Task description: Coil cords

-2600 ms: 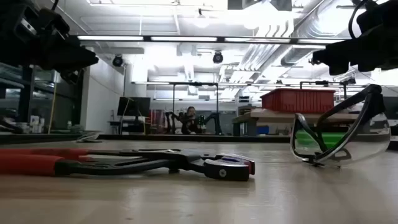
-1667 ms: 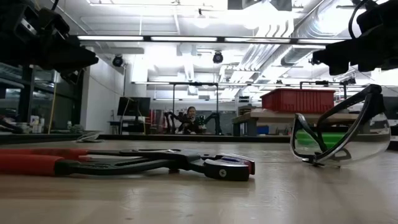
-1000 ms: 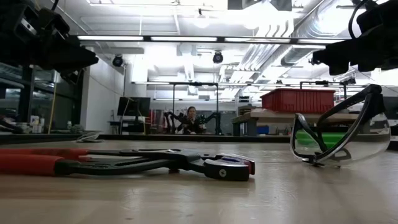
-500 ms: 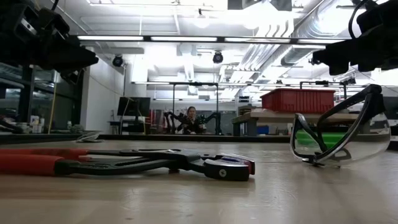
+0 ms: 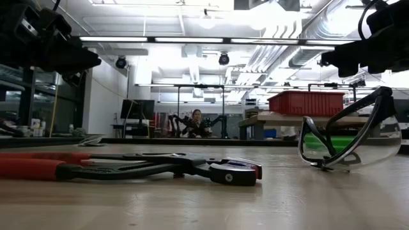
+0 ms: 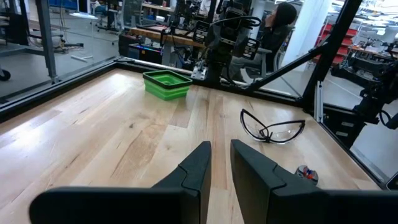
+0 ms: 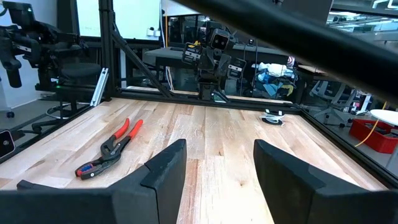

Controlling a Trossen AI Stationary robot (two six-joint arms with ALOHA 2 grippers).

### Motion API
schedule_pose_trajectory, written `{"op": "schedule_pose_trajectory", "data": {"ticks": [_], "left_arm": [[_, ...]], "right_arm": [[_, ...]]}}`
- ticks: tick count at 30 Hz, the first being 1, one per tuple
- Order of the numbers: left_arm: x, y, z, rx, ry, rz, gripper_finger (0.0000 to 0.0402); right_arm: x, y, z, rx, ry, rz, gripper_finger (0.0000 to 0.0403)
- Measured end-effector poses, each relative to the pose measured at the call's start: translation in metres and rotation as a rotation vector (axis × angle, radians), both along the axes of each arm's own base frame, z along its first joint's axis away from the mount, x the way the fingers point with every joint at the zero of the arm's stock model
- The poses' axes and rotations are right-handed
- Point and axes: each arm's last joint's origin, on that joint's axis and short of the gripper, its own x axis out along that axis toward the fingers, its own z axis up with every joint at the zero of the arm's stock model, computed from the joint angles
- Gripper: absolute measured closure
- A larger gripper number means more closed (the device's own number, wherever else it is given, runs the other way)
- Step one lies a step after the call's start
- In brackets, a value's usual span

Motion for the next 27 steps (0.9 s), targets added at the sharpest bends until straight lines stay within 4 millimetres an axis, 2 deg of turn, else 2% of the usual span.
{"op": "schedule_pose_trajectory", "data": {"ticks": [23,27], "left_arm": [[0.0,0.0,0.0,0.001,0.0,0.0,0.0346],[0.0001,0.0008,0.0015,0.047,-0.011,0.025,0.0346]], "right_arm": [[0.0,0.0,0.0001,0.0,-0.001,0.0,0.0222],[0.0,0.0,0.0002,0.0,-0.001,0.0,0.0222]]}}
